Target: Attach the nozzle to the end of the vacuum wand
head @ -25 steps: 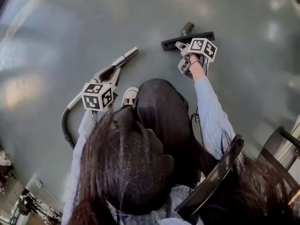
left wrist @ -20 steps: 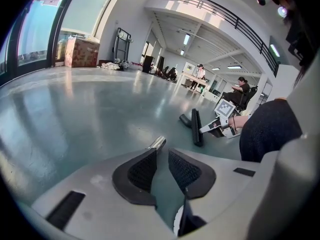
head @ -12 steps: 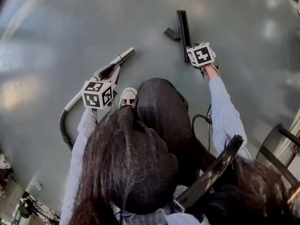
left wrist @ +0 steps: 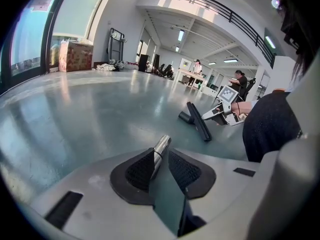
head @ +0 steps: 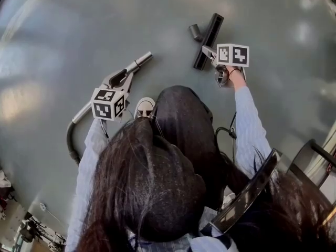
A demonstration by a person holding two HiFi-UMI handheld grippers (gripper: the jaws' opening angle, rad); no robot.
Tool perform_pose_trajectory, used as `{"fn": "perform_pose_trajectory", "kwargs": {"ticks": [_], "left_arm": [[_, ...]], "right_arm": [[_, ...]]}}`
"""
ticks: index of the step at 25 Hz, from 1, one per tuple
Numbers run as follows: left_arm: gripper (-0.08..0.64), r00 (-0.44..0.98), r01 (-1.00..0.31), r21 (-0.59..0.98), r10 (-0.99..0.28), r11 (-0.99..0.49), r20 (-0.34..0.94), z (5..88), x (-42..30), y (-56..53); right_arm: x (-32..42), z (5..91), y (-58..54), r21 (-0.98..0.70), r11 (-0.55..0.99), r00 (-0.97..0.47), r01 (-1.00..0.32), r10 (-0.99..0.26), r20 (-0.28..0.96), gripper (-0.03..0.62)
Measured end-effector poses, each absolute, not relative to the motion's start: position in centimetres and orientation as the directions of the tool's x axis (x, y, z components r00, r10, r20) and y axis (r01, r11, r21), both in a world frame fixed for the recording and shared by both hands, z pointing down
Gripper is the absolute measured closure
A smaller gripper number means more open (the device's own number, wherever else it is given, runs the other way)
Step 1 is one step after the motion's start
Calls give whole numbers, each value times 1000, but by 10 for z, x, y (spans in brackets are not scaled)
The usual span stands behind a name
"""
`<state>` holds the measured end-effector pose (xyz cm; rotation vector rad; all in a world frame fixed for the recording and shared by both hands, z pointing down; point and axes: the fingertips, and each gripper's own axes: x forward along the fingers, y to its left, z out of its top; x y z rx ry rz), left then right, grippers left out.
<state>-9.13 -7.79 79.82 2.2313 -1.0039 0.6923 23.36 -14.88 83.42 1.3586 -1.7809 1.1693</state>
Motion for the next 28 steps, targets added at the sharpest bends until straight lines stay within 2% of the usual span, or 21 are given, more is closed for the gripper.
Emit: {"fn": "perform_pose_trajectory", "kwargs": {"ticks": [5, 7, 11, 14, 19, 22, 25, 28], "left_arm": [[491, 580, -785, 293, -483, -545, 656, 806, -88, -74], [485, 581, -773, 275, -465, -571, 668, 812, -86, -78], [440, 558, -740, 195, -425, -644, 713, 812, -89, -84], [415, 534, -707, 152, -380, -691, 755, 827, -92, -80], [393, 490, -667, 108, -324, -737, 809, 850, -99, -75], [393, 475, -668, 107, -311, -737, 823, 859, -104, -78], [389, 440, -646, 74, -291, -760, 850, 866, -110, -81], [371, 432, -609, 79, -247, -790, 867, 872, -110, -80]], "right_arm": [[228, 869, -147, -175, -45, -142, -984, -410, 901, 288], [228, 886, -152, -130, -55, -100, -990, -379, 920, 290], [223, 886, -165, -116, -14, -103, -993, -352, 930, 290], [222, 885, -169, -115, 68, -132, -991, -354, 926, 295], [221, 881, -168, -59, 320, -176, -946, -350, 920, 325], [207, 876, -168, -113, 416, -267, -902, -333, 904, 331], [187, 868, -169, -174, 531, -378, -830, -304, 875, 336], [167, 868, -166, -172, 663, -423, -728, -238, 874, 342]]}}
